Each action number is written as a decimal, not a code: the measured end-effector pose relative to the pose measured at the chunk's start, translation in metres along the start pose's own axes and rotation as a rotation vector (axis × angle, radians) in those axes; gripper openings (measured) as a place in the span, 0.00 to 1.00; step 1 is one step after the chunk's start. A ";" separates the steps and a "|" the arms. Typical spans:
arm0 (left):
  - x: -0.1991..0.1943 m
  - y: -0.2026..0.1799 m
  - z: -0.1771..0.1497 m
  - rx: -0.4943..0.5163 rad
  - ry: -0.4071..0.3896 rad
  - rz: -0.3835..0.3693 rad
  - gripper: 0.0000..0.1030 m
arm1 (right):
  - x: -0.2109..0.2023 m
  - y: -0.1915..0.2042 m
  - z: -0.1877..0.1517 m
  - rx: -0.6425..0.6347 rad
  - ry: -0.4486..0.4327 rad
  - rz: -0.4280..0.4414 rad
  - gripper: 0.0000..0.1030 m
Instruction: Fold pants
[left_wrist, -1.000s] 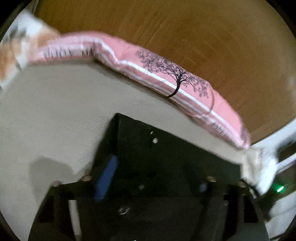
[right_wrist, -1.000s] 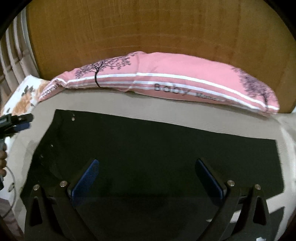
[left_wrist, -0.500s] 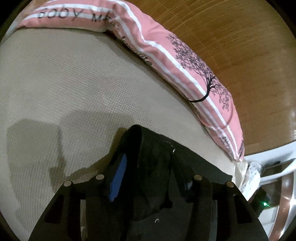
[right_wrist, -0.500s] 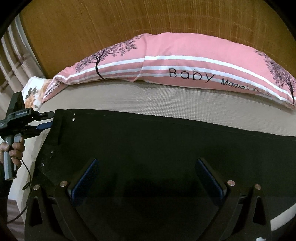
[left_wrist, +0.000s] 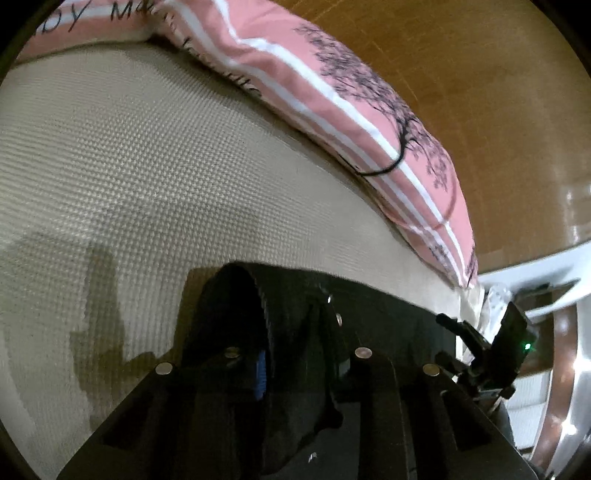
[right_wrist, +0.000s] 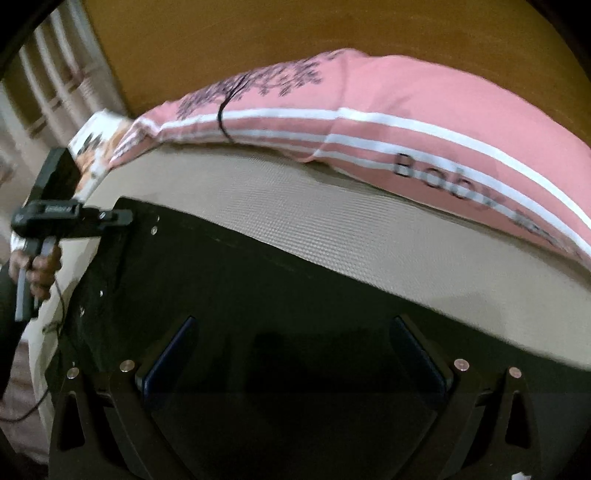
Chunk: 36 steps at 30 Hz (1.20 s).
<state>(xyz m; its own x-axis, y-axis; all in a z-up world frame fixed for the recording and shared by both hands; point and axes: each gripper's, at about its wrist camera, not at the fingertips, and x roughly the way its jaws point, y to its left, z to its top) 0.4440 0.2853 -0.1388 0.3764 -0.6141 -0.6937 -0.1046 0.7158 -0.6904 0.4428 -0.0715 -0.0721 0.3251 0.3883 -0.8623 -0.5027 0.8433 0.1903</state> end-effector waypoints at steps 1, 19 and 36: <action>-0.002 0.000 0.000 -0.005 -0.022 -0.009 0.24 | 0.006 -0.003 0.004 -0.017 0.012 0.009 1.00; -0.079 -0.055 -0.050 0.214 -0.298 -0.103 0.07 | 0.040 -0.006 0.061 -0.374 0.338 0.382 0.85; -0.072 -0.059 -0.048 0.198 -0.306 -0.030 0.07 | 0.037 -0.062 0.039 -0.329 0.466 0.323 0.22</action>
<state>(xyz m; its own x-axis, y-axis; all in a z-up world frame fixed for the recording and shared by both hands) 0.3788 0.2709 -0.0583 0.6381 -0.5289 -0.5596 0.0798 0.7682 -0.6352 0.5176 -0.0946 -0.0973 -0.2279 0.3389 -0.9128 -0.7596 0.5246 0.3844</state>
